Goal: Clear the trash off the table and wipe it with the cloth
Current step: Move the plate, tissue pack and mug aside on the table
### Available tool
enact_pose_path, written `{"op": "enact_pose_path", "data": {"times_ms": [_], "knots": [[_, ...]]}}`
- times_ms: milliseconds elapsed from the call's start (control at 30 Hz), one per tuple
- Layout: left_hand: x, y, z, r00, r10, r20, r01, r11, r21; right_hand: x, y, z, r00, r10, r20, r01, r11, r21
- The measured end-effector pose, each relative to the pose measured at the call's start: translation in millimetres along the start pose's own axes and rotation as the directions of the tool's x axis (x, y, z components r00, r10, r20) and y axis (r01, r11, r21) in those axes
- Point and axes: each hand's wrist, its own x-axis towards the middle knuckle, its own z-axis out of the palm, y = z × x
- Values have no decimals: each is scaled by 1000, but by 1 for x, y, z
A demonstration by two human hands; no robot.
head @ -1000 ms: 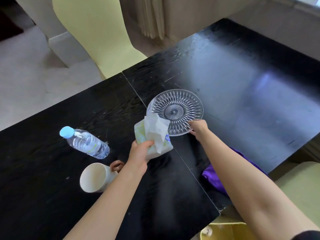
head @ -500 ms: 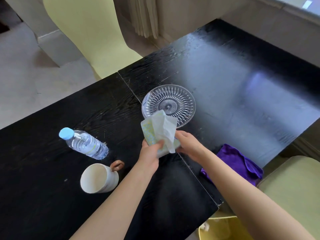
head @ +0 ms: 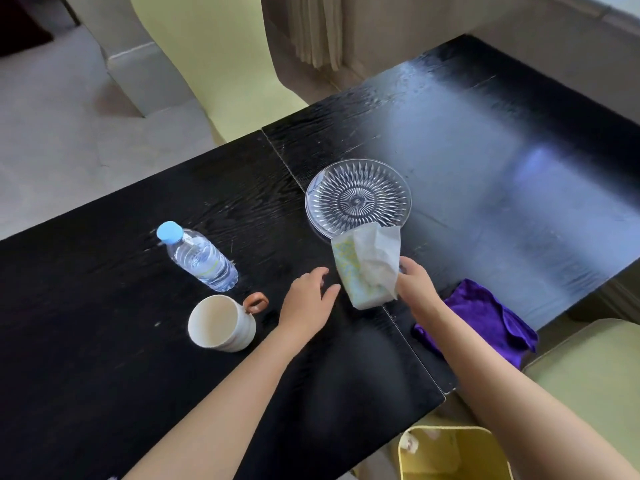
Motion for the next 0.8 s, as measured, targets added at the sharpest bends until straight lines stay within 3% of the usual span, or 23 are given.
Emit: {"op": "enact_pose_path", "data": {"times_ms": [67, 133, 233, 333, 433, 533, 633, 800], "knots": [[0, -15, -10, 998, 52, -30, -44, 973, 226, 2, 10, -7, 999, 31, -18, -31, 999, -20], [-1, -29, -19, 999, -3, -36, 13, 962, 274, 4, 19, -13, 998, 56, -33, -58, 997, -51], [-7, -46, -19, 995, -86, -53, 95, 978, 188, 9, 32, -15, 993, 88, -77, -99, 985, -144], [-21, -59, -10, 961, -277, -5, 277, 960, -44, 11, 37, -13, 989, 74, -130, -101, 970, -219], [-39, -83, 2, 839, -543, 40, 537, 813, -225, 15, 34, -8, 982, 43, -183, -104, 935, -339], [-53, -103, 7, 654, -752, 88, 705, 562, -433, 21, 32, -4, 973, -8, -230, -113, 853, -510], [-57, -118, 8, 547, -836, 42, 673, 410, -615, 28, 35, -3, 971, -53, -231, -107, 772, -626], [-56, -123, 2, 608, -764, -217, 386, 523, -760, 33, 37, 1, 964, -128, -232, -79, 697, -712]]}}
